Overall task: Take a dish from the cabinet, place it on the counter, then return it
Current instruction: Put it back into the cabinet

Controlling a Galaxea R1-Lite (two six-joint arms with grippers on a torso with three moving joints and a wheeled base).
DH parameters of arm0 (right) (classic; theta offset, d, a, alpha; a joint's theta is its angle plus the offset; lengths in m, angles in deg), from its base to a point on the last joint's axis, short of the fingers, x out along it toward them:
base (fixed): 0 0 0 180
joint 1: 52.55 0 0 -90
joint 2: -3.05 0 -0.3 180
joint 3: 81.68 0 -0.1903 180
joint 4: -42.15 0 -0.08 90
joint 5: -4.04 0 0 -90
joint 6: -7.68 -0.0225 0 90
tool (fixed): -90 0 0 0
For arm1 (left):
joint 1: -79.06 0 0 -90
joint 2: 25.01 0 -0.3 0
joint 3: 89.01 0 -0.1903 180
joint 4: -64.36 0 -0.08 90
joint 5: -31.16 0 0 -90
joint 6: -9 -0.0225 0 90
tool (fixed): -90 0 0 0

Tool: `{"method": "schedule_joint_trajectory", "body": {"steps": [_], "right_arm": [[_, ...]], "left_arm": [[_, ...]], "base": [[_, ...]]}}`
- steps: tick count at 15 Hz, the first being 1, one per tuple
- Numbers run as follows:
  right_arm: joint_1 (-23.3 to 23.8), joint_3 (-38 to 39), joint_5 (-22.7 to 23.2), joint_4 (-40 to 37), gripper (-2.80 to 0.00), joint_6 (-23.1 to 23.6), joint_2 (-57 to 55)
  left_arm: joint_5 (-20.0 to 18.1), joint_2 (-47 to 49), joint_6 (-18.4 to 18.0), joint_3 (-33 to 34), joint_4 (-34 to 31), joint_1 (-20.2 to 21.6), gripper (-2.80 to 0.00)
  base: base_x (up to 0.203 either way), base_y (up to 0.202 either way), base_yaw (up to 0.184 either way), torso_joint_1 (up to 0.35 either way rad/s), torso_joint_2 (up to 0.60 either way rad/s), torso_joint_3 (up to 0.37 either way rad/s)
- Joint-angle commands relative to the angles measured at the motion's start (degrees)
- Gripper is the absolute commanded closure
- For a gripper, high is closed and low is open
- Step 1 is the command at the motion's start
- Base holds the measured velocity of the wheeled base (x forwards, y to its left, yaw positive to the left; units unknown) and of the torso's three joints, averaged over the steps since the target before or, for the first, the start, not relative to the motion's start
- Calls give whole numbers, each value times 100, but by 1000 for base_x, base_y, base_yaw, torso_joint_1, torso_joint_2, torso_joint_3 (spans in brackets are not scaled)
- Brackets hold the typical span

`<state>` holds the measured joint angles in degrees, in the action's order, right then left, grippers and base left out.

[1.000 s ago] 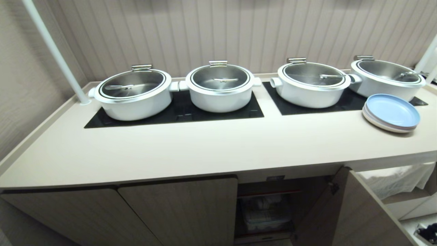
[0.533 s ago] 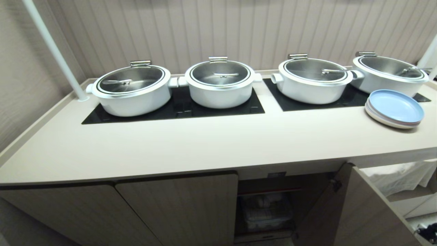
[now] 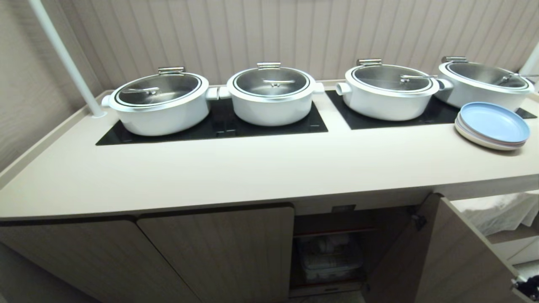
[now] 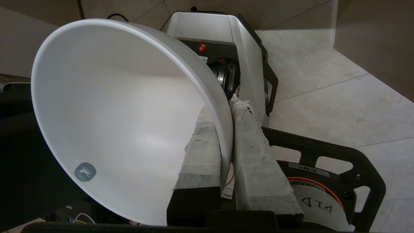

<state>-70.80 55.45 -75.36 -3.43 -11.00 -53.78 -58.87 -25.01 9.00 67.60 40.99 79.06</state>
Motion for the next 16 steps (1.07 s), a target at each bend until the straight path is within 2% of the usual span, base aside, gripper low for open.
{"method": "schedule_joint_trajectory", "body": {"steps": [1, 11, 16], "right_arm": [[-3, -1, 11, -11, 0, -12, -12], [-12, 26, 3, -11, 0, -91, -12], [-12, 37, -6, -11, 0, -91, -10]], "left_arm": [[2, 0, 0, 2, 0, 0, 0], [2, 0, 0, 2, 0, 0, 0], [2, 0, 0, -6, 0, 0, 0]], "base": [[0, 0, 0, -141, 308, 169], [0, 0, 0, -158, 339, 184], [0, 0, 0, -216, 484, 261]]}}
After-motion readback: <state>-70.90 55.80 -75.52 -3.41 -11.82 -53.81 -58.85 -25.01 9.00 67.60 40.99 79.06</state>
